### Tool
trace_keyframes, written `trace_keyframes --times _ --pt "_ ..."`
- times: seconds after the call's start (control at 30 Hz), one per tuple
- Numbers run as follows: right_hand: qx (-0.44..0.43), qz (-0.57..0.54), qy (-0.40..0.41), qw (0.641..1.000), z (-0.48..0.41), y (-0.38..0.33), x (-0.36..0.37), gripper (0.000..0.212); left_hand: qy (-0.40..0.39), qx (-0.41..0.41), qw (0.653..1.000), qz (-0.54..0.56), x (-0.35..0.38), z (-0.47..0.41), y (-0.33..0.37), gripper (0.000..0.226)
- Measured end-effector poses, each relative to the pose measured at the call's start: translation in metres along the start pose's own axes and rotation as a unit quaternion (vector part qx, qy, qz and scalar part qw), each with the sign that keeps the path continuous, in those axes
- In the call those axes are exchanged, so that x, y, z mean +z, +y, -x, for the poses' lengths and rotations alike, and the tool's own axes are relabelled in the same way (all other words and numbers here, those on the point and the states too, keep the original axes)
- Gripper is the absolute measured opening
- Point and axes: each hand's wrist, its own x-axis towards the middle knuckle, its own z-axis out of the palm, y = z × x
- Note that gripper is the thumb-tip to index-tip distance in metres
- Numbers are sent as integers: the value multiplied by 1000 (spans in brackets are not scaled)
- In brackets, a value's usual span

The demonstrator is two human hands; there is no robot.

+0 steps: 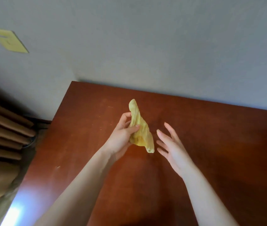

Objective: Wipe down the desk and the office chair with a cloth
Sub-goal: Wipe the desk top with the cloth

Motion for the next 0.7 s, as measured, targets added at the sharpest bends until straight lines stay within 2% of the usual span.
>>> trace_keyframes --times 0.1,0.2,0.27,0.4,0.5,0.6,0.7 --pt "43 -44 8 998 -1 13 9 86 -4 -17 1000 9 -14 -6 -3 30" --pt "77 -103 28 991 -6 10 10 74 -33 -23 999 18 -14 -7 -5 33" --pt "123 -185 49 974 -8 11 12 61 -47 -28 998 28 -16 -4 -10 33" --pt "176 -341 58 922 -1 14 15 58 -61 -40 997 30 -17 6 -19 34" --pt "181 -379 49 906 6 15 11 51 -73 -49 996 26 -18 12 -23 35" --pt "186 -398 -1 898 10 12 11 49 -67 -56 996 13 -20 20 -26 37" --pt "180 -343 -13 922 8 9 10 48 -48 -69 996 15 -21 24 -28 38"
